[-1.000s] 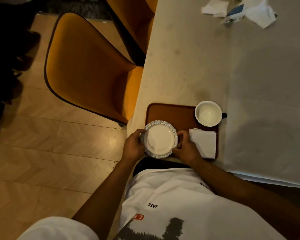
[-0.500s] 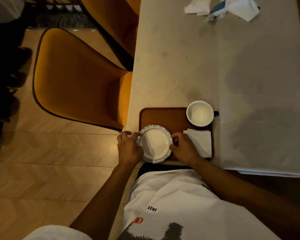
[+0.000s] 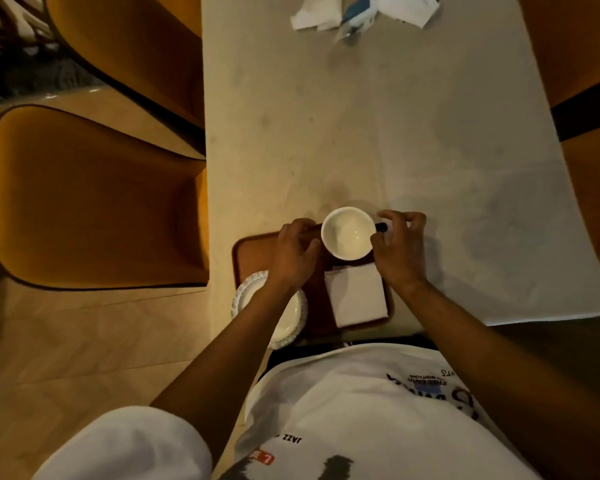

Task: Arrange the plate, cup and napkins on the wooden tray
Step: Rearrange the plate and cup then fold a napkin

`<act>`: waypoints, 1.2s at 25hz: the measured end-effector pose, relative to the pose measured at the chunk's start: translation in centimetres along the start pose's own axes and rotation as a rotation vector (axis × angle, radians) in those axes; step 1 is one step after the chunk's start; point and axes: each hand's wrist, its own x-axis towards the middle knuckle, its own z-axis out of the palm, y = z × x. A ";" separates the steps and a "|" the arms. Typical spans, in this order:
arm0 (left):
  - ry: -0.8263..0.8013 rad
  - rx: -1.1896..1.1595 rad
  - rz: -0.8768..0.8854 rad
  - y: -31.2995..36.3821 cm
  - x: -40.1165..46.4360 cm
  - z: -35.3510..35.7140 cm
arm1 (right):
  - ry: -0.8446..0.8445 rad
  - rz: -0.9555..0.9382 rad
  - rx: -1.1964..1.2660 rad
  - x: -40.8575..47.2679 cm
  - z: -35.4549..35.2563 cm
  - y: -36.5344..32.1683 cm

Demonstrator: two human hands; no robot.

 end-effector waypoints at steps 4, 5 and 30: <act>-0.080 -0.078 -0.044 1.5 0.8 1.4 | -0.188 0.037 -0.015 2.2 0.1 1.4; -0.080 -0.101 -0.048 1.9 0.7 1.6 | -0.224 0.030 -0.009 2.4 0.1 1.4; 0.071 -0.237 -0.131 -0.6 -1.6 -0.5 | -0.418 -0.062 0.037 1.5 3.3 0.1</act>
